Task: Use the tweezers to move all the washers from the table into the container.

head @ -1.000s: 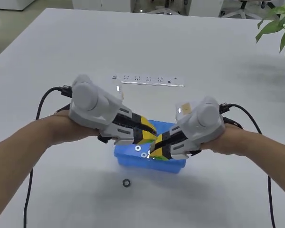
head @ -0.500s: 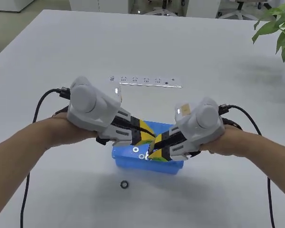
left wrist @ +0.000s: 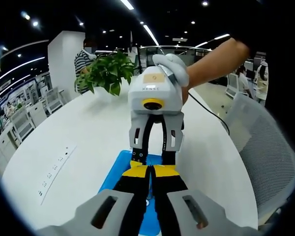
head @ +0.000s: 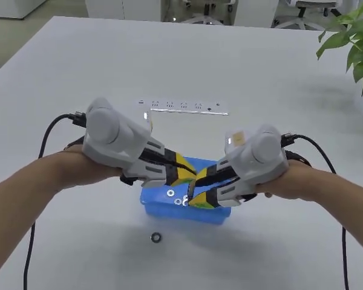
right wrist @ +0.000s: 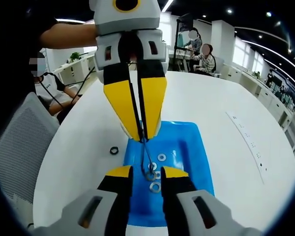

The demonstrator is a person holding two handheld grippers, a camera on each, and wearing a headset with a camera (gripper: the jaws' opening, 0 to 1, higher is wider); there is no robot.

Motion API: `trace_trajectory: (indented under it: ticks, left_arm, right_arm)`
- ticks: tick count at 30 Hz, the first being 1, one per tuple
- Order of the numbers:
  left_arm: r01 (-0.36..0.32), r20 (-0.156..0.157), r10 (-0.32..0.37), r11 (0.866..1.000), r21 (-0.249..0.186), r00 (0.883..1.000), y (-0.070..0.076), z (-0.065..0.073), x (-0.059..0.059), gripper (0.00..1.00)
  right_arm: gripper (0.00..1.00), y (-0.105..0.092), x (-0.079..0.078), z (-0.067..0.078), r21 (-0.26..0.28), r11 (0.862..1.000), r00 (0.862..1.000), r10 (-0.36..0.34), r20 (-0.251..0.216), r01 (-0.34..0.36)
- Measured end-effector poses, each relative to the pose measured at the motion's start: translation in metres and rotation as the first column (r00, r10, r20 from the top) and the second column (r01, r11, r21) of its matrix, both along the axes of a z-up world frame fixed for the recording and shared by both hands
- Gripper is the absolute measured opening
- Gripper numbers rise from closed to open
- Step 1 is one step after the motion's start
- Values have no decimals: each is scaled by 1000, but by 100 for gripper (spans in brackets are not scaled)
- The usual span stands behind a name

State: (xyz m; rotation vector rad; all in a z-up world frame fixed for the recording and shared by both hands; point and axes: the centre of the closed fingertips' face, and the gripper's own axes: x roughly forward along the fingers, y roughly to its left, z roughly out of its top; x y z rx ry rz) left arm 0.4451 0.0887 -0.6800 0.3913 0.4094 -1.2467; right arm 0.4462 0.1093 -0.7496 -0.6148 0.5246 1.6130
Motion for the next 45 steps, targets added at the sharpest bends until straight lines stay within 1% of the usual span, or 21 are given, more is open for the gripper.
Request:
trace_trajectory:
  ticks: [7, 18, 21, 23, 27, 31, 36, 41, 45]
  left_arm:
    - [-3, 8, 3, 1000, 0, 1000, 3, 6, 0, 6]
    - [-10, 23, 10, 1000, 6, 1000, 8, 15, -6, 6]
    - [-17, 19, 17, 1000, 1, 1000, 10, 19, -8, 6]
    - [-22, 17, 22, 1000, -3, 1000, 11, 21, -9, 6]
    - [-31, 24, 31, 1000, -5, 999, 13, 27, -11, 6]
    - [-39, 27, 39, 999, -12, 999, 15, 33, -15, 6]
    - [-46, 32, 46, 999, -14, 998, 18, 39, -19, 6]
    - [-53, 33, 53, 998, -15, 998, 21, 43, -24, 6]
    - [-57, 36, 58, 998, -18, 998, 23, 48, -29, 6]
  right_arm:
    - [28, -7, 0, 7, 3, 1000, 1000, -28, -3, 28]
    - [35, -25, 1, 14, -9, 997, 997, -70, 14, 70]
    - [37, -30, -1, 16, -13, 997, 997, -79, 20, 79]
    - [39, -33, -2, 17, -18, 996, 996, -92, 23, 92]
    - [44, -38, -3, 21, -18, 994, 994, -109, 25, 110]
    - [48, -42, -6, 23, -18, 992, 991, -128, 30, 129]
    - [53, -48, -14, 25, -12, 988, 988, -151, 27, 151]
    - [62, -53, -19, 26, -7, 983, 983, -181, 20, 182]
    - [66, -57, -24, 27, -7, 981, 981, -195, 20, 195]
